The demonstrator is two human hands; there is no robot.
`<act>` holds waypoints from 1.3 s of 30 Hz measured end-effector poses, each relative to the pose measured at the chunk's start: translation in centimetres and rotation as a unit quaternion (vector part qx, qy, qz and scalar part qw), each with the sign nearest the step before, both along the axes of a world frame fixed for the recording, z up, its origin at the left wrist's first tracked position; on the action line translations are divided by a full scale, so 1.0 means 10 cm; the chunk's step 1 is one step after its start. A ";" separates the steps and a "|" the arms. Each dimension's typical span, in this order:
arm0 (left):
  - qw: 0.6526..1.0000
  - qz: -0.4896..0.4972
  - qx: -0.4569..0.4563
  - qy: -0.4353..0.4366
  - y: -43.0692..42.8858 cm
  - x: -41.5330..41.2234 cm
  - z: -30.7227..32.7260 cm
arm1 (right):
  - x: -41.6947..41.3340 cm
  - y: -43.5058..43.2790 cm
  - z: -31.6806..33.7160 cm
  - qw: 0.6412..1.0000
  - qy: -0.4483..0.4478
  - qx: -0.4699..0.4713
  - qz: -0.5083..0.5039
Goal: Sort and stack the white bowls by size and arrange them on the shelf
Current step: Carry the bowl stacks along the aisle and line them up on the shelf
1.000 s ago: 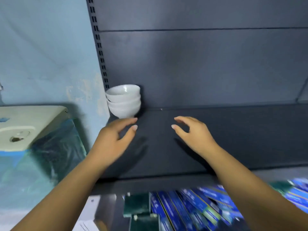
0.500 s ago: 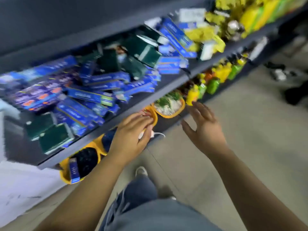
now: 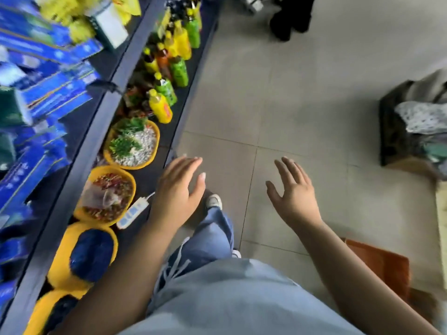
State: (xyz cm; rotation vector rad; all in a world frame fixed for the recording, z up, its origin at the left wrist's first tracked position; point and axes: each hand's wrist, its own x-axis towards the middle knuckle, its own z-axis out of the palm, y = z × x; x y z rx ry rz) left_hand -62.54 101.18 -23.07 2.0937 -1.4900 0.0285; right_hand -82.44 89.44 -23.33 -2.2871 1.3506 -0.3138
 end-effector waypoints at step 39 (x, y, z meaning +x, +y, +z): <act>0.993 0.096 0.008 0.071 -5.80 2.92 0.30 | 2.39 -6.26 0.13 0.989 -0.034 -0.122 0.078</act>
